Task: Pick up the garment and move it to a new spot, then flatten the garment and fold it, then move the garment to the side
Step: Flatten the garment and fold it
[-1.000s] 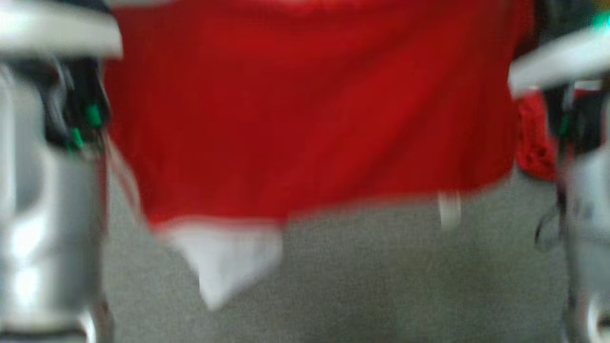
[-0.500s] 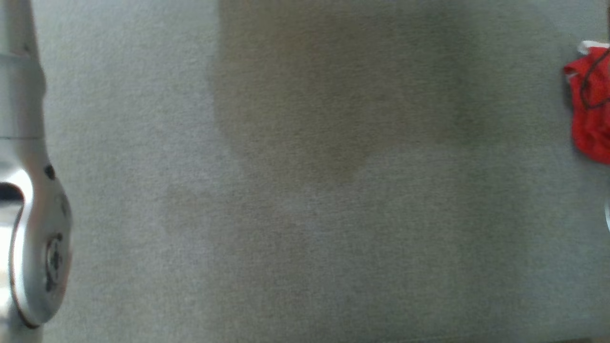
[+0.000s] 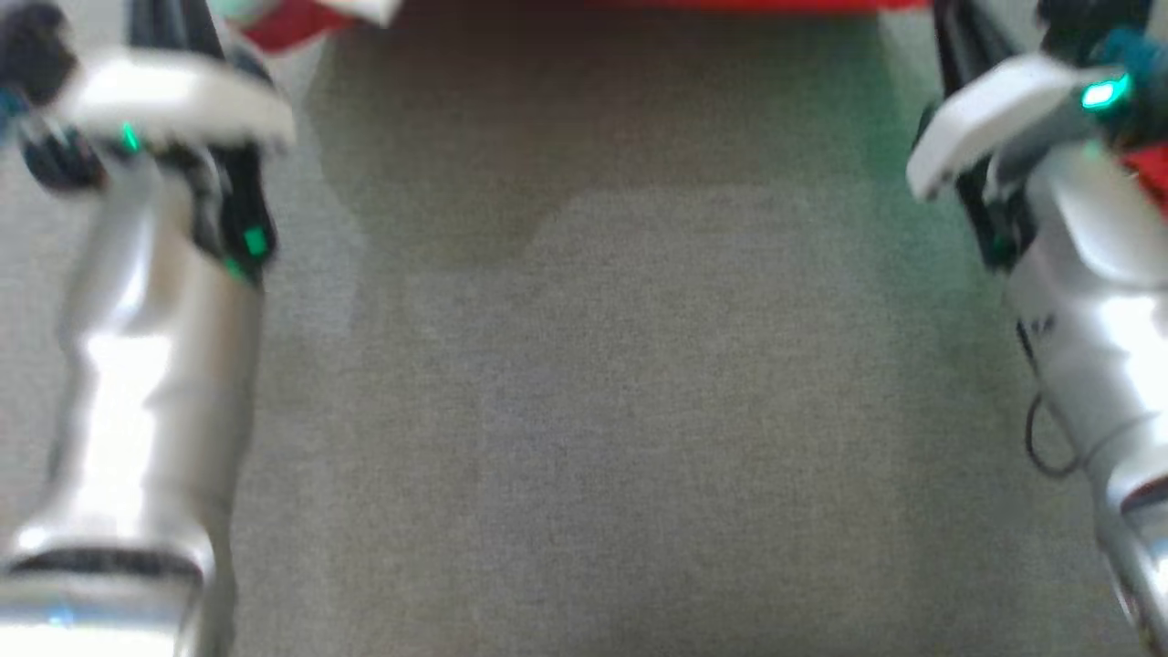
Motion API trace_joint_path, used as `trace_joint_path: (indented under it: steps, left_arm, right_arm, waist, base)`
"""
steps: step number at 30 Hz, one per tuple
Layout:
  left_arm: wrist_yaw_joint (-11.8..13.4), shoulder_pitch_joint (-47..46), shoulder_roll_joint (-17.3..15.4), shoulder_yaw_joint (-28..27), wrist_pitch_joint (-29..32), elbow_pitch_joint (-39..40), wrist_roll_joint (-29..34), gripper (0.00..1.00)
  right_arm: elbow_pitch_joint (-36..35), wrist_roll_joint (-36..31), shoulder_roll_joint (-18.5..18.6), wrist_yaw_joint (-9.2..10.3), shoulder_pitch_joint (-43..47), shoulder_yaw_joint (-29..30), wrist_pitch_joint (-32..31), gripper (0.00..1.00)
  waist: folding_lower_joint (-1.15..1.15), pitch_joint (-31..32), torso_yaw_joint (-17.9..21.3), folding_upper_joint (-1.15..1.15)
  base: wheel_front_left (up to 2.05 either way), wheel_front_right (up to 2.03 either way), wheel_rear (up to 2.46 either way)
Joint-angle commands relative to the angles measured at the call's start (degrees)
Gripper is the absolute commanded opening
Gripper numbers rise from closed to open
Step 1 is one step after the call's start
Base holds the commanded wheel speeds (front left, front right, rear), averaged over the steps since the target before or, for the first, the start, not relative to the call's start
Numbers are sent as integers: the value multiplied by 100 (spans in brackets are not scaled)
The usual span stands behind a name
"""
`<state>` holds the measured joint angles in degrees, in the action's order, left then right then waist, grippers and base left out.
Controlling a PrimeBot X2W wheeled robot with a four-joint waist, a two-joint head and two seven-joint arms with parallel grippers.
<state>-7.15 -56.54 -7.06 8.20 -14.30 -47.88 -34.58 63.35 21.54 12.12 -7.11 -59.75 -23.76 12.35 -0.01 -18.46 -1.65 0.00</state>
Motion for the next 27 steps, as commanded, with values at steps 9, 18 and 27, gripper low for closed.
trace_joint_path:
  steps: [9,18,27]
  left_arm:
    - [-33,2219,-818,807,-69,1360,-155,0]
    - [15,3704,-1125,1051,-19,2457,-155,0]
    - [352,4879,-1230,1345,205,3530,-27,0]
  right_arm:
    - [-719,1126,563,-37,1157,-966,-464,0]
    - [-1505,1876,981,-37,2215,-1228,-350,0]
    - [-2195,1917,1242,-37,3308,-1084,-408,0]
  waist:
    - [1,962,-9,0]
    - [1,1526,8,0]
    - [1,1983,41,0]
  base:
    - [0,0,0]
    - [0,0,0]
    - [0,0,0]
